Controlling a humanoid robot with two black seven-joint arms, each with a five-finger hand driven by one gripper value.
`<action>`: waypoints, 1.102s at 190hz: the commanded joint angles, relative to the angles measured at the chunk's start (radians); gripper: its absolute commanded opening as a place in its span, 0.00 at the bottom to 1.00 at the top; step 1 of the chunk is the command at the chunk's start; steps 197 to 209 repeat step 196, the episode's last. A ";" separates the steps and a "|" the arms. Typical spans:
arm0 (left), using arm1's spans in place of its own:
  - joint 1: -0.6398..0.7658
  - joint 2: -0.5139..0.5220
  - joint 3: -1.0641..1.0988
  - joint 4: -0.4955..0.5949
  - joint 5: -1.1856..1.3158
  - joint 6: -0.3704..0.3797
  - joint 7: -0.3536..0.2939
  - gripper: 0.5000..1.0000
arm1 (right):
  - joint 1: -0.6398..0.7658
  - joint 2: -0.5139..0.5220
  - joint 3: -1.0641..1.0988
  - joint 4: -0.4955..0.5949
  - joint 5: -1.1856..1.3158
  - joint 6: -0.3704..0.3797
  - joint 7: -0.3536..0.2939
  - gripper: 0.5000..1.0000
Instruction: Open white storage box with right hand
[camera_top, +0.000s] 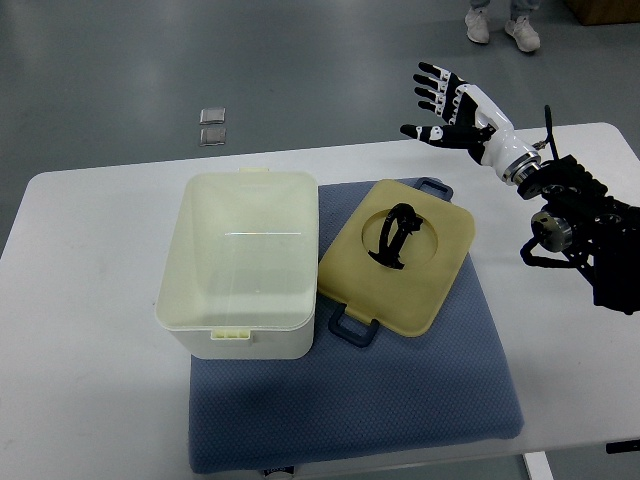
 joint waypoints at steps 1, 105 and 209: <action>0.000 0.000 0.000 0.000 0.000 0.000 0.001 1.00 | -0.003 0.008 0.004 -0.002 0.098 0.008 0.000 0.85; 0.001 0.000 0.000 0.000 0.000 0.000 0.000 1.00 | -0.052 0.044 0.004 -0.002 0.386 0.002 -0.071 0.85; 0.000 0.000 0.000 0.000 0.000 0.000 0.000 1.00 | -0.068 0.062 0.009 -0.001 0.383 -0.001 -0.060 0.85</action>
